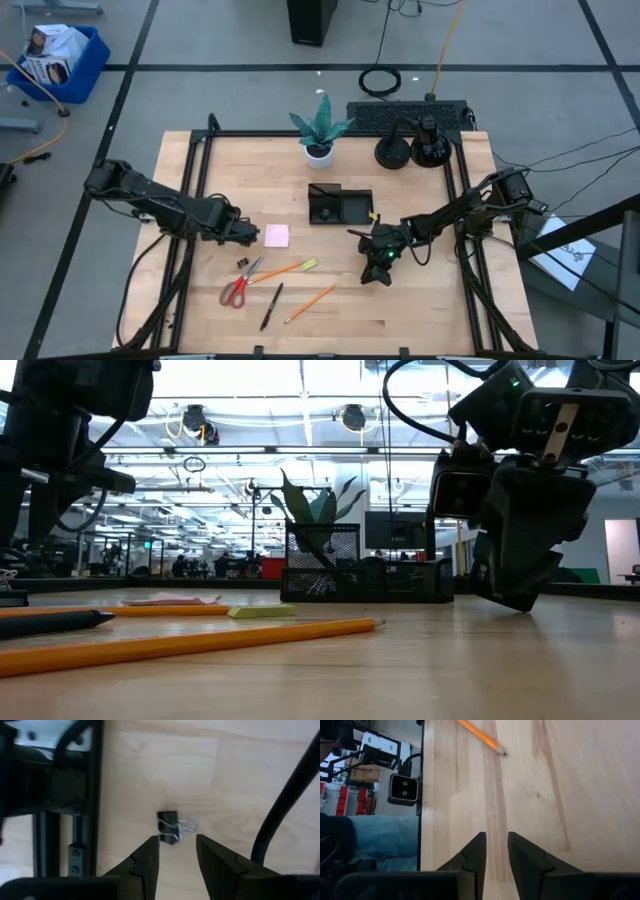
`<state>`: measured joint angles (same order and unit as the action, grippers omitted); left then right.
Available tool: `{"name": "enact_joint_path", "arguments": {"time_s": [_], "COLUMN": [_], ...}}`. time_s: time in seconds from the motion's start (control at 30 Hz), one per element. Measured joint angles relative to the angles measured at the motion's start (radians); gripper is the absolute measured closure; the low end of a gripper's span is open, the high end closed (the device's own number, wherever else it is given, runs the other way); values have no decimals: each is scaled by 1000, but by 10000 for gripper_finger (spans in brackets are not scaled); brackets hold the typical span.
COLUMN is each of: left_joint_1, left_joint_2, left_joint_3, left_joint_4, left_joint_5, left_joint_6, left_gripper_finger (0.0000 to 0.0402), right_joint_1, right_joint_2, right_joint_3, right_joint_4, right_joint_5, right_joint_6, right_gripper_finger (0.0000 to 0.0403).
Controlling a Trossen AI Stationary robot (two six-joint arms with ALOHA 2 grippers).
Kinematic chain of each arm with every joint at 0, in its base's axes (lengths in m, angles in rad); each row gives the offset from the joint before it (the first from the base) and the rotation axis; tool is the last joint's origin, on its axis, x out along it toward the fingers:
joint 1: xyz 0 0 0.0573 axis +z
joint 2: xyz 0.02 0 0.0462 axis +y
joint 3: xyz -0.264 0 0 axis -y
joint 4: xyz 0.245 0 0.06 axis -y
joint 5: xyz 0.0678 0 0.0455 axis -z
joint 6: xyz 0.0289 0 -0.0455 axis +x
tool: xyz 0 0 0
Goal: Pick and place office supplies into organizer
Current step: Put the black binder clip into the black desk organizer
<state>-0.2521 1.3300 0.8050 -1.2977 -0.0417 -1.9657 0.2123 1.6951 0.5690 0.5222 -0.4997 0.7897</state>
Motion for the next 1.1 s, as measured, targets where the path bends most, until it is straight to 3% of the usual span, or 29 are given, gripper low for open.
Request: {"name": "enact_joint_path", "arguments": {"time_s": [1.1], "left_joint_1": [-20], "left_joint_2": [12], "left_joint_3": [-145], "left_joint_4": [188], "left_joint_5": [41], "left_joint_6": [-49], "left_gripper_finger": [266], "right_joint_1": [-1], "right_joint_2": [-1], "right_joint_3": [0], "right_joint_4": [-4], "right_joint_5": [5], "right_joint_6": [-16], "right_gripper_finger": [328]}}
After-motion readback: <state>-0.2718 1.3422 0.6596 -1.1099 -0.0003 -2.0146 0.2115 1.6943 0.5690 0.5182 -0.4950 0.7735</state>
